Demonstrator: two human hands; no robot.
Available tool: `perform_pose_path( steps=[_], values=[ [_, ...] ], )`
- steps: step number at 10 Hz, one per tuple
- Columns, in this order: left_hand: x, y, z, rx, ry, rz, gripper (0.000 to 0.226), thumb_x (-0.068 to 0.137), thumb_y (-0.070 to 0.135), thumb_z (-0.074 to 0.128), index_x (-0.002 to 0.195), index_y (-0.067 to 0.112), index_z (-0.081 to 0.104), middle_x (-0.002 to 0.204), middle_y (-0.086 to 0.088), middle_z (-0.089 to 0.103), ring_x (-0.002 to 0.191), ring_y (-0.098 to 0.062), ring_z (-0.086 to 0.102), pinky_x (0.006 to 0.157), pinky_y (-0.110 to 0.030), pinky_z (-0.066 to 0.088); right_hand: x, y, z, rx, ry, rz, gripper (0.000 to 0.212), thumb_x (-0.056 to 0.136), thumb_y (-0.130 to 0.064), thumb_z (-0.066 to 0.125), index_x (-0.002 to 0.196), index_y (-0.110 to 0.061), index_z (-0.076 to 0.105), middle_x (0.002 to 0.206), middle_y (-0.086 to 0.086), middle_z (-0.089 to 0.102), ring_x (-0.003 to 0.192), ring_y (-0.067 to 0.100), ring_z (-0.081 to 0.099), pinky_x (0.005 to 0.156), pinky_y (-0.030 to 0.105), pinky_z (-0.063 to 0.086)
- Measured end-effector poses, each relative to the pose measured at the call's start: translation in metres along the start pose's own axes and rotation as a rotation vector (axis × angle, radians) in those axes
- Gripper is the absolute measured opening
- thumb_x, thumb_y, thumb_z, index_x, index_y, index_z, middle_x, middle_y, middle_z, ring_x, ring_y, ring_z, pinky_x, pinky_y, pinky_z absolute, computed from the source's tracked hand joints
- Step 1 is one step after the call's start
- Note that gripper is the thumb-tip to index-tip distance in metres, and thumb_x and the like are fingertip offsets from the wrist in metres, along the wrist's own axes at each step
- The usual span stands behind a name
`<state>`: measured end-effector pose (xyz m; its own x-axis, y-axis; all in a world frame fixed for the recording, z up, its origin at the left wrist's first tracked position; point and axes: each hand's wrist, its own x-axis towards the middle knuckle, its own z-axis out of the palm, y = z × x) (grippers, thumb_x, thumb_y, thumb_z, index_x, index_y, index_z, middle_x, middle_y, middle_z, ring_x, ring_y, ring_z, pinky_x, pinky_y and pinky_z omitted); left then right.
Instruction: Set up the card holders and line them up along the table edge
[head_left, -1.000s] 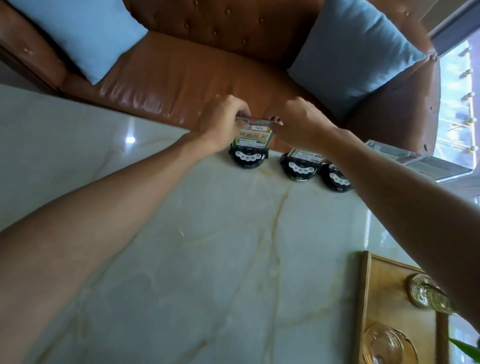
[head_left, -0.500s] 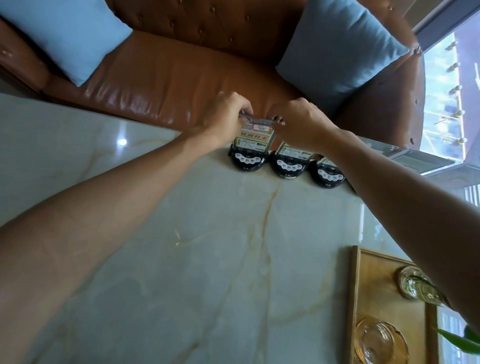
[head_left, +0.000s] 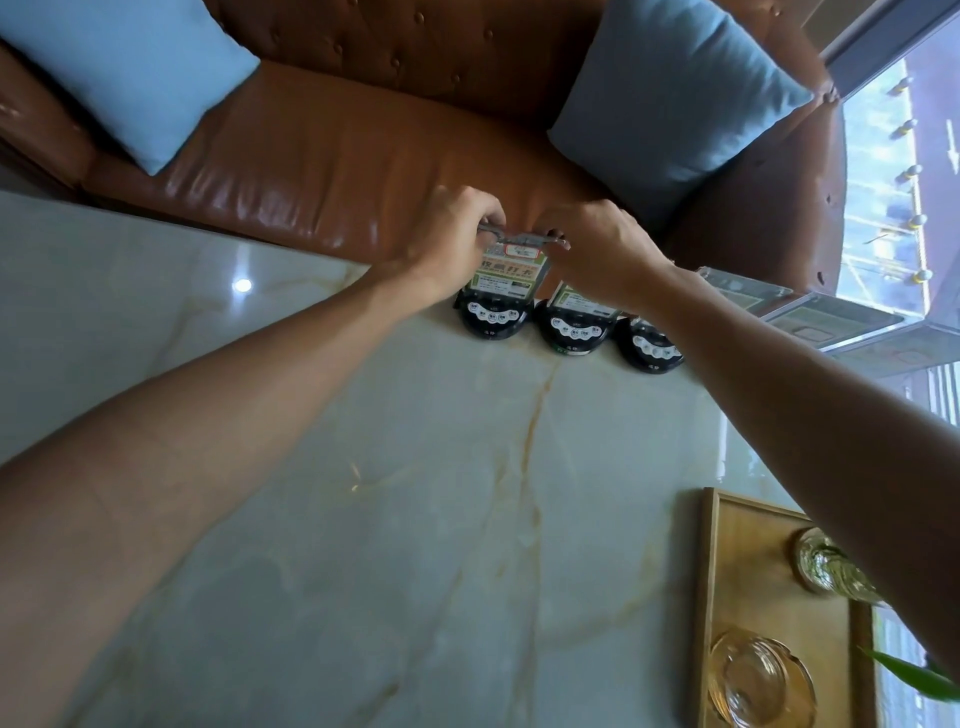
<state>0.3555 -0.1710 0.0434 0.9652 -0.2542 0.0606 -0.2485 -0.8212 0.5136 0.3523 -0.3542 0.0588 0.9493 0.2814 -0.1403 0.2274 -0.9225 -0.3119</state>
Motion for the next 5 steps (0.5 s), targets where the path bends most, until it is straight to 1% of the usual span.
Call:
perform_pose_path(
  steps=[1, 2, 3, 4, 5],
  values=[
    [0.002, -0.001, 0.000, 0.006, -0.005, 0.003, 0.022, 0.090, 0.002, 0.063, 0.105, 0.010, 0.077, 0.104, -0.009, 0.076, 0.094, -0.023, 0.068, 0.071, -0.021, 0.040, 0.002, -0.001, 0.001, -0.012, 0.008, -0.002, 0.025, 0.095, -0.019, 0.052, 0.112, -0.020, 0.071, 0.101, 0.011, 0.072, 0.085, 0.032, 0.066, 0.068, 0.036, 0.052],
    [0.002, -0.001, 0.000, 0.013, -0.021, 0.020, 0.023, 0.090, 0.001, 0.061, 0.105, 0.010, 0.076, 0.104, -0.010, 0.076, 0.096, -0.024, 0.068, 0.071, -0.023, 0.041, 0.006, 0.001, 0.003, -0.007, 0.005, 0.000, 0.024, 0.095, -0.018, 0.053, 0.111, -0.022, 0.071, 0.100, 0.009, 0.072, 0.085, 0.031, 0.066, 0.068, 0.036, 0.052],
    [0.001, 0.000, -0.002, 0.018, -0.052, 0.011, 0.023, 0.091, 0.001, 0.062, 0.108, 0.010, 0.074, 0.107, -0.009, 0.075, 0.097, -0.023, 0.068, 0.069, -0.019, 0.039, 0.005, 0.001, 0.004, -0.021, 0.012, -0.002, 0.027, 0.093, -0.016, 0.053, 0.113, -0.023, 0.070, 0.099, 0.009, 0.072, 0.083, 0.030, 0.066, 0.067, 0.033, 0.050],
    [-0.002, 0.004, -0.005, 0.033, -0.098, 0.003, 0.038, 0.091, 0.003, 0.067, 0.128, 0.008, 0.064, 0.125, -0.013, 0.067, 0.113, -0.026, 0.063, 0.085, -0.026, 0.048, -0.004, 0.001, 0.007, -0.057, 0.067, -0.045, 0.037, 0.093, -0.019, 0.057, 0.130, -0.019, 0.061, 0.119, 0.008, 0.068, 0.105, 0.028, 0.063, 0.090, 0.039, 0.048],
    [-0.008, 0.019, -0.011, 0.029, -0.099, 0.011, 0.054, 0.091, 0.007, 0.068, 0.142, 0.007, 0.051, 0.141, -0.017, 0.051, 0.128, -0.031, 0.052, 0.102, -0.031, 0.040, -0.019, 0.002, 0.004, -0.057, 0.143, -0.064, 0.046, 0.094, -0.024, 0.059, 0.139, -0.016, 0.054, 0.135, 0.007, 0.060, 0.125, 0.027, 0.054, 0.113, 0.043, 0.032]
  ],
)
